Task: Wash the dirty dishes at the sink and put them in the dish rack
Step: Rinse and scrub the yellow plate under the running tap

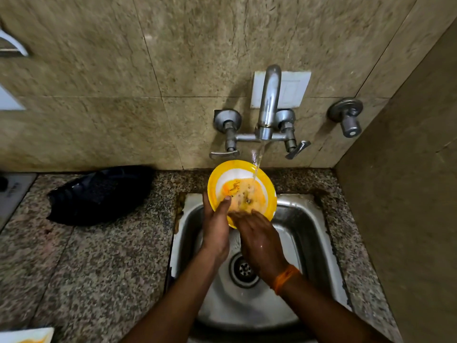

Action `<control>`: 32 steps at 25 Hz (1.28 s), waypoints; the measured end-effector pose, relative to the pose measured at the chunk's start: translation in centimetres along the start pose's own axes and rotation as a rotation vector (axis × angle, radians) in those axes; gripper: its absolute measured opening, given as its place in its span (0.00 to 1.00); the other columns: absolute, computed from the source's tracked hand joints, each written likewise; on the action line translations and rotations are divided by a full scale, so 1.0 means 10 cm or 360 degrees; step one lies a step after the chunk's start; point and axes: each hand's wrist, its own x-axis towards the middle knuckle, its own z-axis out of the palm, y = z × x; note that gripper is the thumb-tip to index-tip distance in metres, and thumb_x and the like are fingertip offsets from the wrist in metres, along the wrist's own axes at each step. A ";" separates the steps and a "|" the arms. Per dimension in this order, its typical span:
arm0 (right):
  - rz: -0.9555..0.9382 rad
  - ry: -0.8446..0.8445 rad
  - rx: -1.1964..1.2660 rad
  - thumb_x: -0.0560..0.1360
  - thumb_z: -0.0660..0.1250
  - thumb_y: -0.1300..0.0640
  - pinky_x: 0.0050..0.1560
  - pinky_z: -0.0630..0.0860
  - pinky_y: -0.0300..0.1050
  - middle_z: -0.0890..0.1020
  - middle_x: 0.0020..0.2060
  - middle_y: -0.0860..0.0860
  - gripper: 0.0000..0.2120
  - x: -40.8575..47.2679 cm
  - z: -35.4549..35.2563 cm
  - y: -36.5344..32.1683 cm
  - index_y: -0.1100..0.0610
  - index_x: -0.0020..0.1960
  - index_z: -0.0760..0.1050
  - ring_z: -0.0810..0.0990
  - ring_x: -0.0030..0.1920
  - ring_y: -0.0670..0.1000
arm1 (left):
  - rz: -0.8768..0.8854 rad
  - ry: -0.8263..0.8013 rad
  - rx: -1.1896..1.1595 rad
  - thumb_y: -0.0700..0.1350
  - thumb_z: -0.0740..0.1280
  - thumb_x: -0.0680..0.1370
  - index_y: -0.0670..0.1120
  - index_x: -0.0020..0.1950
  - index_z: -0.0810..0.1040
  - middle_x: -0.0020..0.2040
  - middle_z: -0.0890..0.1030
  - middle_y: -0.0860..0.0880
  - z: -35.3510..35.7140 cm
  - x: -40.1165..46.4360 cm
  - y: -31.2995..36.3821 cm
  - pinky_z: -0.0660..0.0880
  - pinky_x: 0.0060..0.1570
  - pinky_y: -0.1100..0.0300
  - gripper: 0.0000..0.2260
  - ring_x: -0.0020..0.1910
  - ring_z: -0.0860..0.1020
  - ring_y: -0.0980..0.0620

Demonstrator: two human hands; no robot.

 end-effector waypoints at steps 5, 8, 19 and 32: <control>-0.0039 -0.0196 -0.0429 0.72 0.56 0.64 0.76 0.63 0.63 0.81 0.65 0.55 0.26 0.08 -0.27 0.71 0.56 0.67 0.78 0.75 0.70 0.61 | -0.0289 -0.0054 0.0180 0.48 0.69 0.79 0.48 0.69 0.78 0.61 0.85 0.42 -0.34 0.31 0.19 0.81 0.55 0.36 0.18 0.58 0.84 0.39; 0.0015 -0.0242 -0.0273 0.73 0.63 0.62 0.67 0.74 0.57 0.82 0.62 0.59 0.23 0.09 -0.09 0.22 0.61 0.67 0.78 0.80 0.64 0.64 | -0.0260 0.0004 0.0218 0.51 0.71 0.76 0.46 0.67 0.80 0.58 0.86 0.43 -0.25 0.38 0.20 0.80 0.58 0.35 0.21 0.57 0.85 0.39; 0.0117 -0.0133 -0.0304 0.71 0.55 0.66 0.71 0.70 0.53 0.85 0.58 0.60 0.24 0.14 -0.18 0.31 0.62 0.60 0.82 0.84 0.59 0.59 | 0.0012 -0.0025 0.0219 0.53 0.72 0.77 0.57 0.74 0.71 0.63 0.84 0.51 -0.04 0.13 0.13 0.84 0.53 0.46 0.25 0.58 0.84 0.49; -0.0118 -0.0416 -0.0222 0.70 0.55 0.64 0.72 0.68 0.66 0.80 0.65 0.60 0.28 -0.03 0.01 -0.02 0.63 0.67 0.77 0.78 0.68 0.63 | -0.0169 -0.0033 0.0074 0.39 0.64 0.73 0.42 0.59 0.83 0.53 0.87 0.39 -0.34 0.24 0.10 0.79 0.56 0.45 0.16 0.55 0.83 0.36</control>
